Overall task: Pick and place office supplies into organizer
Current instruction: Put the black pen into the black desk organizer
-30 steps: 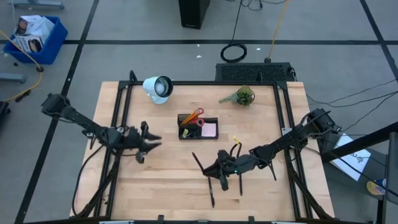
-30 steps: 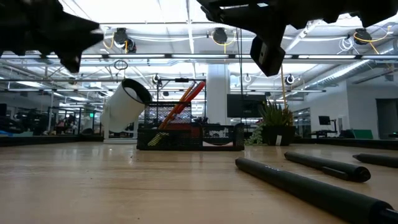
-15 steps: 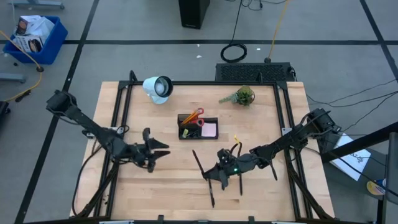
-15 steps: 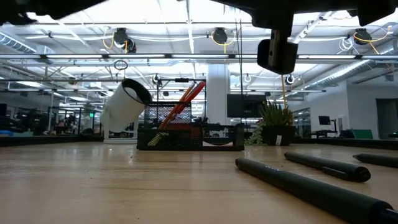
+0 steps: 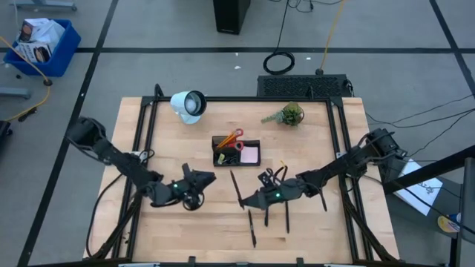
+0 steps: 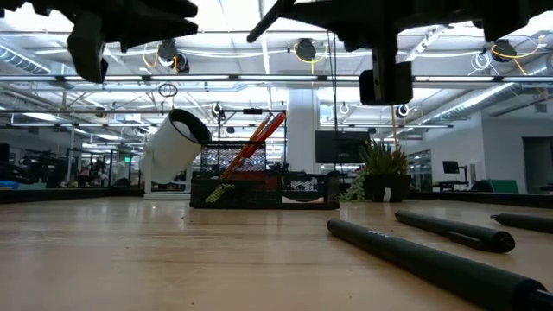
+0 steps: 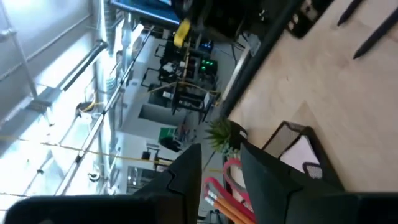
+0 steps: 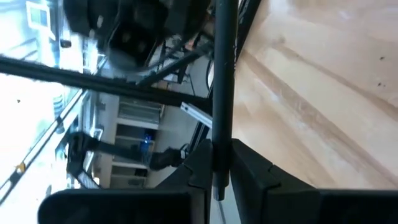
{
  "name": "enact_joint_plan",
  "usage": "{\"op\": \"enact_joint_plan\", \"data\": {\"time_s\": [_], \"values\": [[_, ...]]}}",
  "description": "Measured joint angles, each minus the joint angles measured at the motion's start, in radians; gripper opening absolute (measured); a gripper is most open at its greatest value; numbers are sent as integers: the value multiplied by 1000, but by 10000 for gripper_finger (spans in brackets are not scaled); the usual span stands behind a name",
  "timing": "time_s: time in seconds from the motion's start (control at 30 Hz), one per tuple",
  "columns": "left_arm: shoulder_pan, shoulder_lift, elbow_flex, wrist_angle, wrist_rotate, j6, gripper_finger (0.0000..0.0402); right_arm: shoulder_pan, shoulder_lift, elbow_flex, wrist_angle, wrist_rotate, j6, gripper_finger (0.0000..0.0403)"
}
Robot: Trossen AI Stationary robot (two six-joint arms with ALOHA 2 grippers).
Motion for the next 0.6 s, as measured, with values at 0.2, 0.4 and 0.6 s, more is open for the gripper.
{"op": "enact_joint_plan", "data": {"time_s": [0.2,0.4,0.6], "values": [[5,66,62,-30,9,96,117,-49,0,0,0,-45,21,30],[38,118,130,-131,30,109,117,-68,0,0,-2,-51,58,35],[67,169,177,-147,57,126,117,-74,0,0,-8,-52,61,30]]}}
